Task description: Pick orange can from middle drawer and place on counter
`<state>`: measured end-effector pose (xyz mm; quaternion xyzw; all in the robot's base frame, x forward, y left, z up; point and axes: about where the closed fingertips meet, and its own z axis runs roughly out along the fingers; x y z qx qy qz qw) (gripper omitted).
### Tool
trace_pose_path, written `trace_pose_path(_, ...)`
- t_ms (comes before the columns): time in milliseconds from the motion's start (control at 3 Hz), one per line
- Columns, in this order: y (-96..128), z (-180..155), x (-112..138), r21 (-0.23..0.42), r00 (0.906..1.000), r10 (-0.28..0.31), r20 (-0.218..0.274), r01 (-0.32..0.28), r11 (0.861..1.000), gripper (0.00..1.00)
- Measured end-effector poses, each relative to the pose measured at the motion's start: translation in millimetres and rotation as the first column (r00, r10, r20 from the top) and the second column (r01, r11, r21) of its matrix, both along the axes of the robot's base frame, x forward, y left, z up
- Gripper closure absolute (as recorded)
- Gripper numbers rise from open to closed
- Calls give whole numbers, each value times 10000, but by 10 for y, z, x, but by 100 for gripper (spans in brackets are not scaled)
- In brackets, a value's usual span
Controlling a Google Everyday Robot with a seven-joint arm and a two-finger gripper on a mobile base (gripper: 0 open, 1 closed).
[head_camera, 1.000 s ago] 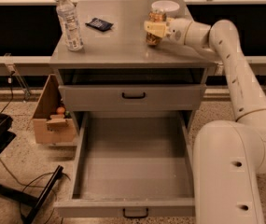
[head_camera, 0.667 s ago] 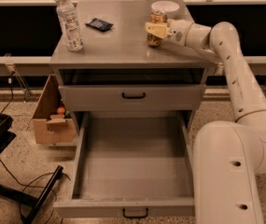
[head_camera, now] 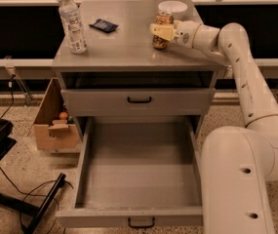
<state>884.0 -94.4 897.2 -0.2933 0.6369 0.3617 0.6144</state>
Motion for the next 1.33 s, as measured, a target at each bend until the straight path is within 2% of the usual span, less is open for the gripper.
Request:
trace_pose_path(333, 1, 0, 0, 0, 10000, 1, 0, -1, 10000, 12)
trace_pose_path(667, 1, 0, 0, 0, 10000, 1, 0, -1, 10000, 0)
trace_pose_path(1000, -145, -24, -42, -141, 10000, -76, -58, 76, 9999, 0)
trace_pose_path(1333, -703, 99, -241, -761, 9976, -621, -310, 596, 9953, 0)
